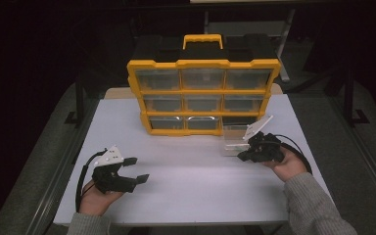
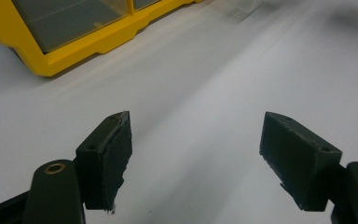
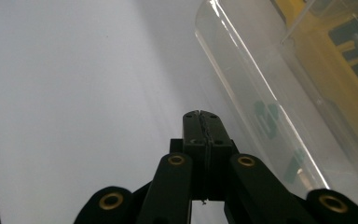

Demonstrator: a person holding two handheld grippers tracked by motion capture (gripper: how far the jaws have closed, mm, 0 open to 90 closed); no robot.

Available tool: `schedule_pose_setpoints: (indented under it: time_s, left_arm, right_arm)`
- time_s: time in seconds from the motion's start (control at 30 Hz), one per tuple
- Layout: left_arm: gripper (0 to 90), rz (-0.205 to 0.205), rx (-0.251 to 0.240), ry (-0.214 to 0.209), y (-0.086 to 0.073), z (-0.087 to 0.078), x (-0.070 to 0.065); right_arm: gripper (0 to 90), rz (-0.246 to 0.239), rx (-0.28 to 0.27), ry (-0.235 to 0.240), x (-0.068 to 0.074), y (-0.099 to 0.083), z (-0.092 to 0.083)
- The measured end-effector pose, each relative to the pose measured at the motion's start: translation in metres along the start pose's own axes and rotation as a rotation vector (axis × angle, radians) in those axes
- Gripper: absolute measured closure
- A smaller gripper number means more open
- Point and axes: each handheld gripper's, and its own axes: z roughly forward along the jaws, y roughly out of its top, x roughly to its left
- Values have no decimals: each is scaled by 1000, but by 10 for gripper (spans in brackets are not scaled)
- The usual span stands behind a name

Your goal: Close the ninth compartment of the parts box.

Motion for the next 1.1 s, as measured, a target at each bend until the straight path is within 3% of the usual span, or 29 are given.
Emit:
schedule_pose_setpoints:
  time_s: [0.37,1.1]
  left_arm:
    - [247,3,4,-1,0,0,0]
    - [246,2,8,3,1,2,1]
  right_arm:
    - [890,-16,7,-47,-3,7,3]
    - [890,-12,-3,-88,-12,16,3]
